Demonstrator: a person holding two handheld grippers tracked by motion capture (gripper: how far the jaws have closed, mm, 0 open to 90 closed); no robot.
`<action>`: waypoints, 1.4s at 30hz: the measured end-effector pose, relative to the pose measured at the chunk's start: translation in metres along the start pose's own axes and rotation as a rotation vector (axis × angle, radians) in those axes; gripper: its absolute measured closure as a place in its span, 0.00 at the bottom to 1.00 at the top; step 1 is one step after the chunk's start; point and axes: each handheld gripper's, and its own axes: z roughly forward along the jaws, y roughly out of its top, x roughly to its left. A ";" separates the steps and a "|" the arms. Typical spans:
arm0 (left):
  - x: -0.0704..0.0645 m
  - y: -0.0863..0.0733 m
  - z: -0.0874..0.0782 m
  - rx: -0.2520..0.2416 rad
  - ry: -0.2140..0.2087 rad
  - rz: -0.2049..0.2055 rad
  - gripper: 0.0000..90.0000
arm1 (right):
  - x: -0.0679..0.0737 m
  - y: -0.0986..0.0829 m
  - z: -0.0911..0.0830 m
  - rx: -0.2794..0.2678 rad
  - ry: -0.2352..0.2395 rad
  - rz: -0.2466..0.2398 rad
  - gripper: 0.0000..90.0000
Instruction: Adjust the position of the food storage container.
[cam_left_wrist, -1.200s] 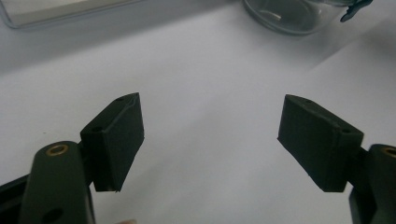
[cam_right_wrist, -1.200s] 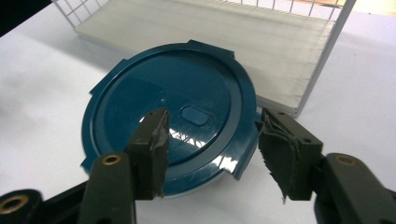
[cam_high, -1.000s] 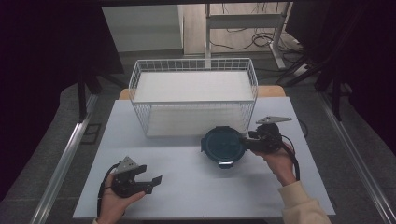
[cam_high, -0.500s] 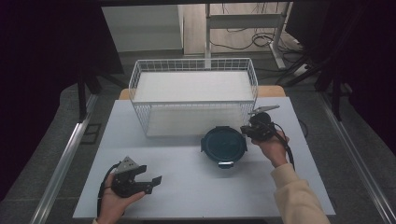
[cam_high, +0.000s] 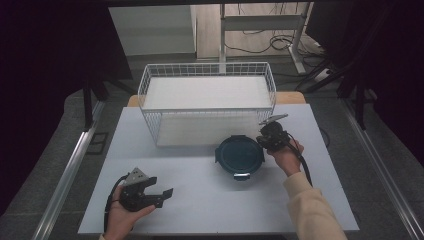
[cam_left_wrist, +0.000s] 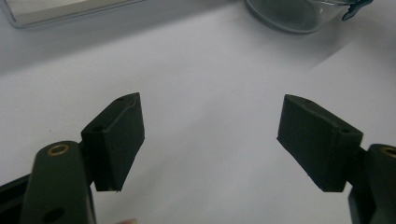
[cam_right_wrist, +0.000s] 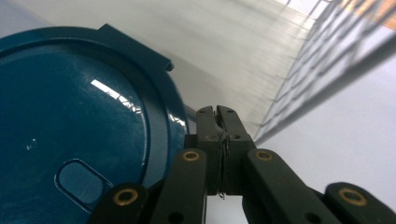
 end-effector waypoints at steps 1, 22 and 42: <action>0.000 0.000 0.000 0.000 0.001 0.001 0.25 | 0.001 0.000 0.001 0.002 0.003 -0.008 0.98; 0.004 0.001 -0.003 -0.012 0.004 -0.013 0.25 | 0.008 0.000 0.003 0.012 -0.009 -0.050 1.00; 0.006 0.001 -0.002 -0.013 0.008 -0.018 0.25 | 0.028 0.001 0.004 0.004 0.040 -0.090 1.00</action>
